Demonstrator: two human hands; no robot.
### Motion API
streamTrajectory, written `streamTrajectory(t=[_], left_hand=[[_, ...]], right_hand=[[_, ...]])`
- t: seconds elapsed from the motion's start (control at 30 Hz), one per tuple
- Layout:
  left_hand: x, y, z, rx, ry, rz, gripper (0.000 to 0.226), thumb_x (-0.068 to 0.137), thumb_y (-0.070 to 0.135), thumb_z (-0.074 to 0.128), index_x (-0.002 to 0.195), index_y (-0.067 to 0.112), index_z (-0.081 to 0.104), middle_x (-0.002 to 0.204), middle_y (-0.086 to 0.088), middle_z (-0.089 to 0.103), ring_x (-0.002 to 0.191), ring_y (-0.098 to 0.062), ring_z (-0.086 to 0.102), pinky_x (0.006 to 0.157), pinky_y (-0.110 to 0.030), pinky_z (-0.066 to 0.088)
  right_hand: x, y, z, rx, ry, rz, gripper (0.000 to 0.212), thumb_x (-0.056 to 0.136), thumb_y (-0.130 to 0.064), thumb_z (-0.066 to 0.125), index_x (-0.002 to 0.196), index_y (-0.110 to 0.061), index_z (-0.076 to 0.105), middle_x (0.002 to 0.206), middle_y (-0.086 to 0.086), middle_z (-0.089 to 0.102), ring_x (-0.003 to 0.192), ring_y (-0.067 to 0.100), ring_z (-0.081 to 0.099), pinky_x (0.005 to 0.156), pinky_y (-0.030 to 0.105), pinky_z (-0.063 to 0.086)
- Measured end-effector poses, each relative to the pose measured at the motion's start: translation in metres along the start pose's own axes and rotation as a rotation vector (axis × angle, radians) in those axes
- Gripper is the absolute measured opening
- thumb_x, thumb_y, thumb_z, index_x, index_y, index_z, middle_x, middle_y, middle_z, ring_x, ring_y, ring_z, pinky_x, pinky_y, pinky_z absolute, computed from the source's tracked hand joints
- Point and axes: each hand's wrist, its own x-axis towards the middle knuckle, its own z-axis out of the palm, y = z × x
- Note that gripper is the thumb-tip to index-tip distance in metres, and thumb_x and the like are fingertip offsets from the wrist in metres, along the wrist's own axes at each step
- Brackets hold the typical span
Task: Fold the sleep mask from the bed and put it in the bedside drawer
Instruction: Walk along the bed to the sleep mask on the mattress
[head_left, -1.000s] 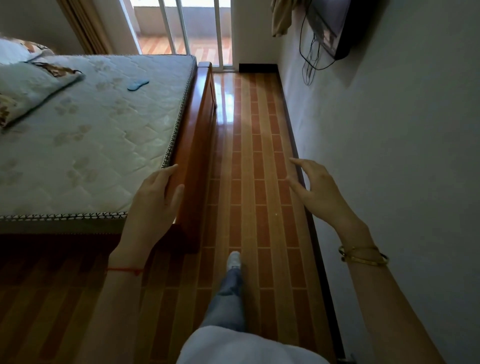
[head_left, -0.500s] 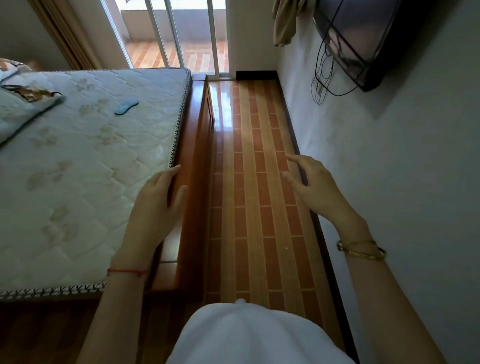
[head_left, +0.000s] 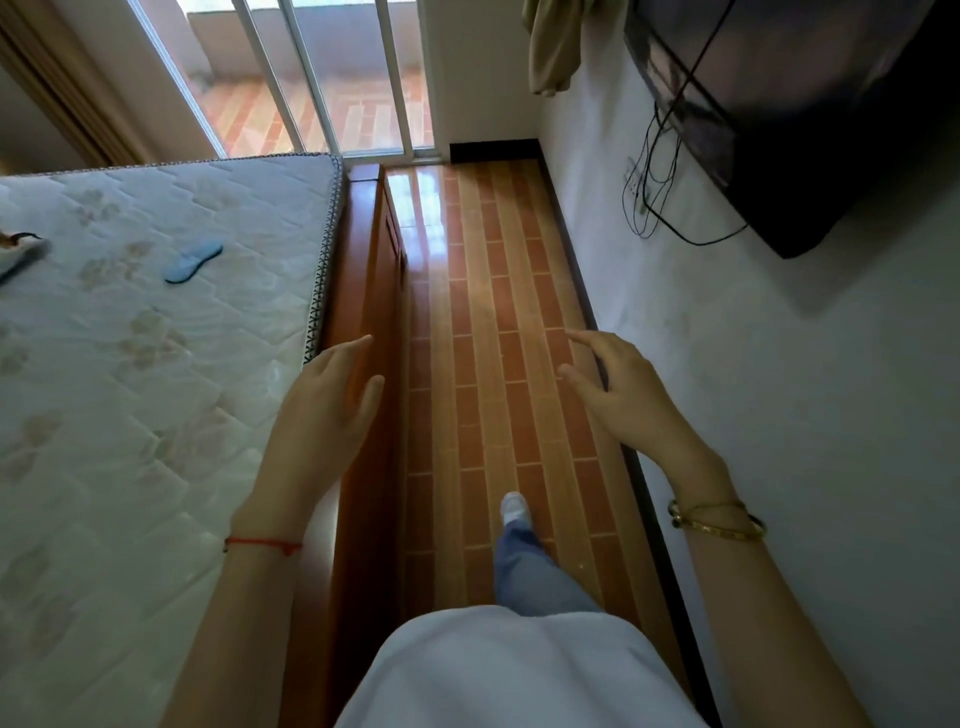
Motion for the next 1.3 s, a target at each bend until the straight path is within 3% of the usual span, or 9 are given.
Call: streamTrajectory(t=[0.1,0.5,0.87,1.07,1.2,1.3], left_hand=[[0.074,0.006,0.015,0.001,0.001,-0.012,0.046,0.093,0.023,0.054,0.138,0.014,0.048,0.134,-0.009,0.056,0.120,-0.023,0.054,0.097,-0.023,0.037],[0.312,-0.001,0.053,-0.023,0.081,-0.102,0.044,0.091,0.017,0.057,0.134,0.009,0.052,0.130,-0.013,0.059,0.120,-0.029,0.056,0.101,-0.035,0.042],[0.519,-0.064,0.097,0.000,0.063,-0.150,0.045,0.093,0.019,0.055,0.136,0.009,0.050,0.134,-0.011,0.057,0.124,-0.026,0.053,0.103,-0.034,0.041],[0.650,-0.107,0.096,0.010,0.101,-0.200,0.045,0.094,0.022,0.053,0.138,0.013,0.048,0.137,-0.009,0.056,0.126,-0.026,0.051,0.107,-0.038,0.040],[0.714,-0.133,0.090,0.038,0.124,-0.232,0.045,0.094,0.024,0.053,0.138,0.016,0.047,0.136,-0.006,0.056,0.125,-0.024,0.051,0.103,-0.031,0.037],[0.748,-0.149,0.085,0.039,0.140,-0.267,0.044,0.093,0.022,0.054,0.136,0.015,0.049,0.133,-0.007,0.057,0.123,-0.025,0.052,0.102,-0.032,0.038]], right_hand=[[0.073,0.010,-0.011,0.018,-0.016,-0.022,0.046,0.094,-0.035,0.052,0.138,-0.024,0.043,0.145,-0.001,0.045,0.133,0.015,0.040,0.103,0.026,0.031],[0.347,0.022,-0.041,-0.020,-0.098,-0.081,0.047,0.093,-0.039,0.051,0.138,-0.026,0.043,0.146,-0.001,0.044,0.136,0.019,0.039,0.111,0.043,0.036],[0.581,0.042,-0.002,-0.027,-0.125,-0.096,0.045,0.092,-0.041,0.052,0.136,-0.032,0.043,0.147,-0.004,0.043,0.134,0.019,0.042,0.100,0.029,0.034],[0.732,0.015,0.010,-0.033,-0.154,-0.138,0.045,0.092,-0.043,0.052,0.135,-0.035,0.043,0.147,-0.006,0.042,0.134,0.019,0.042,0.103,0.035,0.037],[0.813,-0.013,0.023,-0.076,-0.167,-0.177,0.046,0.093,-0.041,0.052,0.137,-0.031,0.043,0.149,-0.004,0.041,0.136,0.020,0.040,0.110,0.044,0.037],[0.859,-0.029,0.033,-0.091,-0.197,-0.234,0.045,0.094,-0.038,0.051,0.137,-0.028,0.044,0.148,-0.003,0.041,0.137,0.020,0.037,0.111,0.043,0.034]])
